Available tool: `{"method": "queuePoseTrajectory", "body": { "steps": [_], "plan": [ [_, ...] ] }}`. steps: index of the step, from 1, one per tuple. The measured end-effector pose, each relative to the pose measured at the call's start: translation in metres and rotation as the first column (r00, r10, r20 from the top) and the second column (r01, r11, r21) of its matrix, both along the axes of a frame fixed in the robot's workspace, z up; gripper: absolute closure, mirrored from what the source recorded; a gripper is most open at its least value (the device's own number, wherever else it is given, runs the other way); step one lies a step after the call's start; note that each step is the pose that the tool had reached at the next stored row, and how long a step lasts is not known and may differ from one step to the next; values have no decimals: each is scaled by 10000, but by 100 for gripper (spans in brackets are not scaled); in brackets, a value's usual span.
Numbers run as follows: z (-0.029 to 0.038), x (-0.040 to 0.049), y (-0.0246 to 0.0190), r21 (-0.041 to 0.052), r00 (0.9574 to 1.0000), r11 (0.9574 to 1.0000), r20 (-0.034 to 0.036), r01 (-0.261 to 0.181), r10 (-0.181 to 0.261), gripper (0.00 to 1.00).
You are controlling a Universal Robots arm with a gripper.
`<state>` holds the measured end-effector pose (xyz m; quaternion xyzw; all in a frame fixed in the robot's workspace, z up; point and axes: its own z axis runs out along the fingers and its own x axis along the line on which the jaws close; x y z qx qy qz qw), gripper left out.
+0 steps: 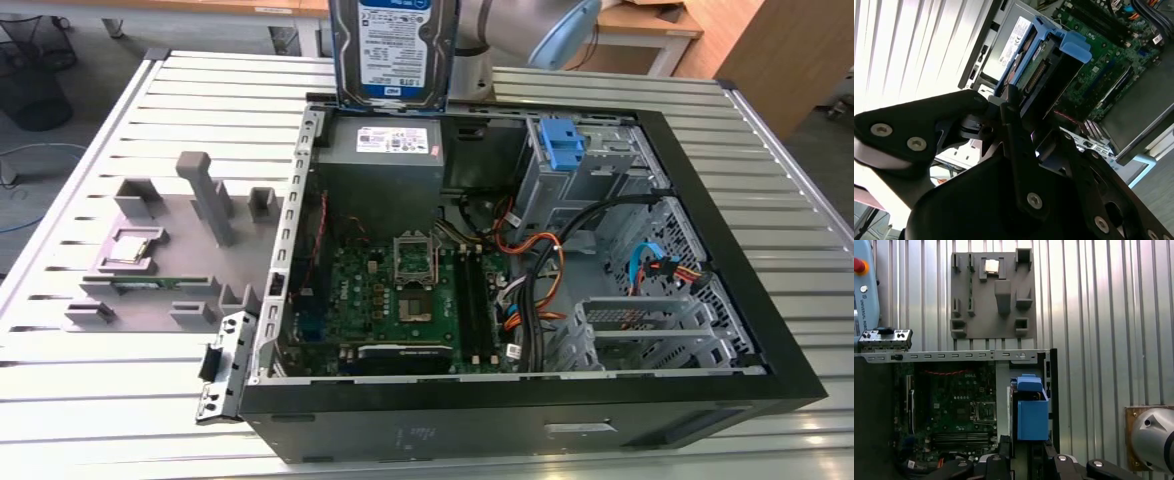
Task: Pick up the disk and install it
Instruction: 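Pick up the disk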
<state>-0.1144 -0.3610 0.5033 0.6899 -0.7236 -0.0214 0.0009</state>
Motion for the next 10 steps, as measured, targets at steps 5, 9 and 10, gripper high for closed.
{"method": "queuePoseTrajectory", "body": {
  "steps": [5, 9, 10],
  "plan": [
    [-2, 153, 0, 1, 10000, 10000, -1, 0, 0, 65],
    [-3, 285, 0, 1, 10000, 10000, -2, 0, 0, 65],
    [-3, 317, 0, 1, 10000, 10000, -1, 0, 0, 65]
  ]
}}
